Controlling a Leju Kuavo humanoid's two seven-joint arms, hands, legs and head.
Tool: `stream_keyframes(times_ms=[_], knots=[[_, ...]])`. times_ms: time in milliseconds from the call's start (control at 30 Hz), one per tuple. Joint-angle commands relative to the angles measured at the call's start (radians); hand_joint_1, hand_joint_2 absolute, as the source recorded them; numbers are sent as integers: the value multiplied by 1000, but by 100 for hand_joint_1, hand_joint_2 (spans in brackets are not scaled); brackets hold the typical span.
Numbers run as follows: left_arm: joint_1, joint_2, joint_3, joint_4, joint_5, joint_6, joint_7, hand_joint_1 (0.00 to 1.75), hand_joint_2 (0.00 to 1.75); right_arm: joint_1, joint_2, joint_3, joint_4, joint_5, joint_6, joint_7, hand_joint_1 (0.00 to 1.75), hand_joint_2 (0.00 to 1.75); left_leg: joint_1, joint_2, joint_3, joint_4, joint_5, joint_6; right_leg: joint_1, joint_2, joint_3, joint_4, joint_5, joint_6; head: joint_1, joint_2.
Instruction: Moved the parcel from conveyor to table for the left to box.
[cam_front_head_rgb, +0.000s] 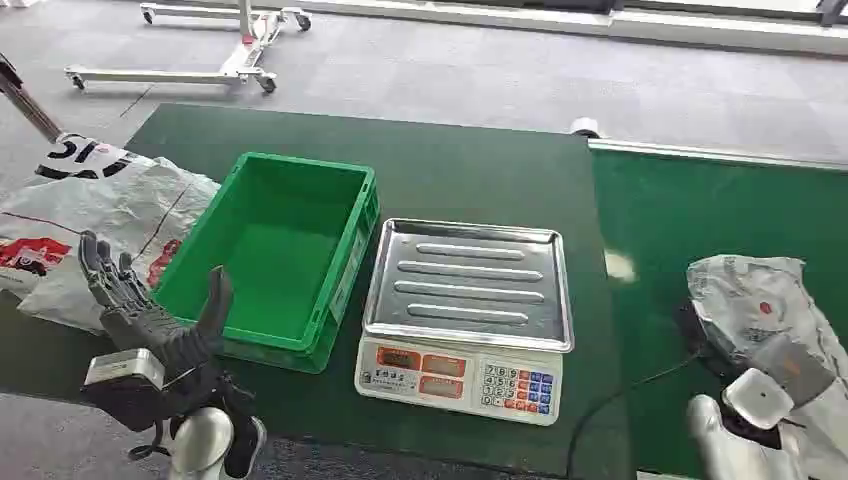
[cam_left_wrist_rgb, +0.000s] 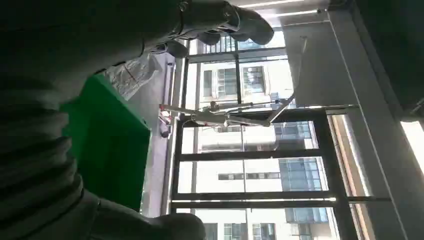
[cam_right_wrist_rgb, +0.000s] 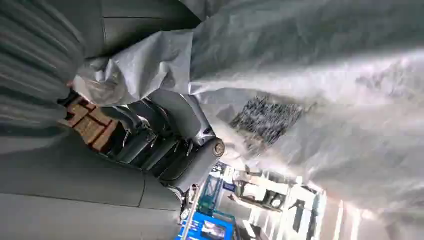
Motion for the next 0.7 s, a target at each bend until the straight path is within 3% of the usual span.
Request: stream_keyframes(times_ms=[33, 233, 267, 367, 467, 567, 633, 667, 700], knots=[[-5, 16, 13, 23, 2, 2, 4, 0, 175, -16, -12, 80, -21, -3, 6, 23, 175, 175, 1, -2, 3, -2, 0, 0, 0, 9, 2, -2, 1, -2, 0, 0], [-5, 16, 13, 23, 2, 2, 4, 0, 175, -16, -12, 80, -21, -3, 6, 23, 175, 175, 1, -3, 3, -2, 0, 0, 0, 8, 2, -2, 0, -2, 0, 0], [-7, 14, 14, 27, 4, 3, 4, 0, 175, -7, -12, 82, -43, -3, -50, 8, 175, 175, 1, -4, 4, -3, 0, 0, 0, 11, 3, -4, 1, -2, 0, 0], [-12, 11, 9, 31, 1, 1, 4, 0, 175, -64, -48, 226, -196, -3, -156, 26, 175, 175, 0, -1, 1, -1, 0, 0, 0, 8, 0, 0, 1, -1, 0, 0], [-22, 10, -5, 51, -5, 19, 4, 0, 175, -113, -2, 317, -345, -3, -146, 22, 175, 175, -2, 5, -2, 0, -1, 0, -2, 12, -5, 3, 1, -1, 0, 0], [-28, 11, -19, 61, -2, 37, 4, 0, 175, -161, 47, 403, -356, -3, -115, -20, 175, 175, -1, 7, 0, -1, -1, -1, -1, 16, -4, 1, 2, -2, 0, 0], [-35, 15, -27, 68, 0, 44, 4, 0, 175, -227, 27, 530, -303, -3, -109, 20, 175, 175, -1, 6, 2, -2, 0, -1, 0, 17, -2, 0, 2, -3, 0, 0], [-36, 15, -29, 67, 0, 51, 4, 0, 175, -238, 66, 558, -279, -3, -142, -29, 175, 175, 0, 6, 1, -1, 0, -1, 0, 14, -3, 1, 2, -2, 0, 0], [-31, 12, -24, 61, -2, 70, 4, 0, 175, -225, 133, 635, -292, -112, -205, -190, 175, 175, 0, 8, 3, -2, 0, -1, 0, 18, -2, 0, 3, -2, 0, 0]])
